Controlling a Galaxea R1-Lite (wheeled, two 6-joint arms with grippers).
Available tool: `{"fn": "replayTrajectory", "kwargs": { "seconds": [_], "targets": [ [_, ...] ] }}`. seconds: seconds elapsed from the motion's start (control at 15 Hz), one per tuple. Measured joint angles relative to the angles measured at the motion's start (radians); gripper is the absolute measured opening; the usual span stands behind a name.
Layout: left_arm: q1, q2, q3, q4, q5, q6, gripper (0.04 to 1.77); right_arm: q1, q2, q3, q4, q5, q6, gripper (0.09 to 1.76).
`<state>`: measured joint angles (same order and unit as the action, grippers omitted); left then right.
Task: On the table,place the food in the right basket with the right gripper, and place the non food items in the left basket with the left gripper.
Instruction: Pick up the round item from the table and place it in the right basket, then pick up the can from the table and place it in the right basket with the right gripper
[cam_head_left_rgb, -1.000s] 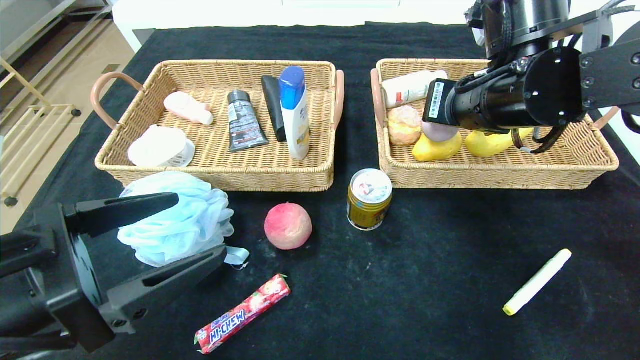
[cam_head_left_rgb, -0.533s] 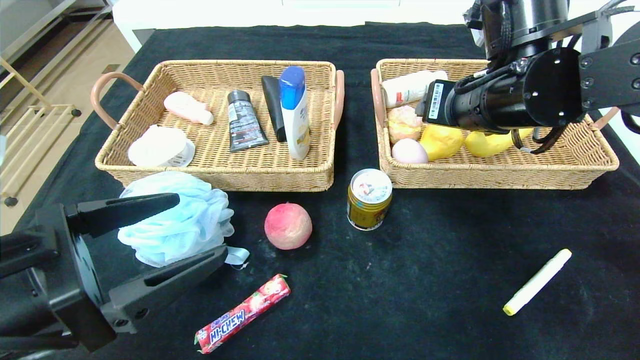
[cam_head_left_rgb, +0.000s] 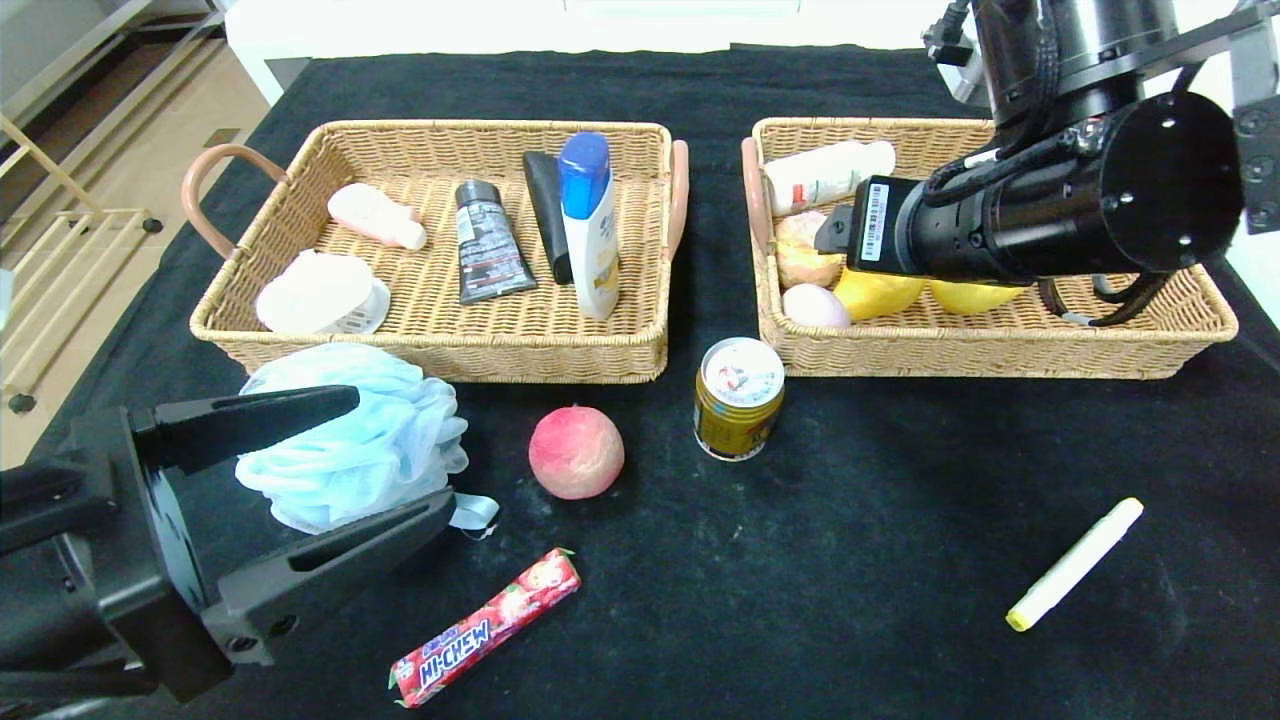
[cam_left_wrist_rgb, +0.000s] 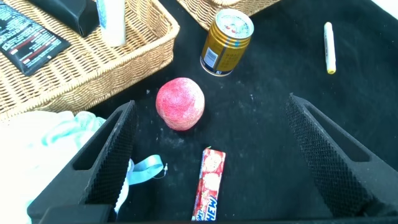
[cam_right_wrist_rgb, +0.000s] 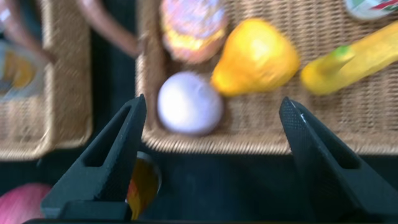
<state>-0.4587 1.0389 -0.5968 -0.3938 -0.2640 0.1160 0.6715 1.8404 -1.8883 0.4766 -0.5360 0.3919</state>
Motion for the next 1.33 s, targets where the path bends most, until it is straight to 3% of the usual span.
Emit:
{"fn": "replayTrajectory", "kwargs": {
  "seconds": [0.33, 0.73, 1.33],
  "targets": [
    [0.000, 0.000, 0.001, 0.002, 0.001, 0.001, 1.72, 0.132, -0.057, 0.066, 0.005, -0.002, 0.012, 1.64],
    [0.002, -0.005, 0.002, 0.002, 0.001, 0.002, 1.72, 0.251, -0.011, 0.063, 0.046, -0.046, 0.039, 1.68],
    [0.015, -0.009, 0.002, 0.002, 0.001, 0.003, 1.72, 0.267, 0.116, 0.017, 0.047, -0.097, 0.061, 1.70]
  ]
}}
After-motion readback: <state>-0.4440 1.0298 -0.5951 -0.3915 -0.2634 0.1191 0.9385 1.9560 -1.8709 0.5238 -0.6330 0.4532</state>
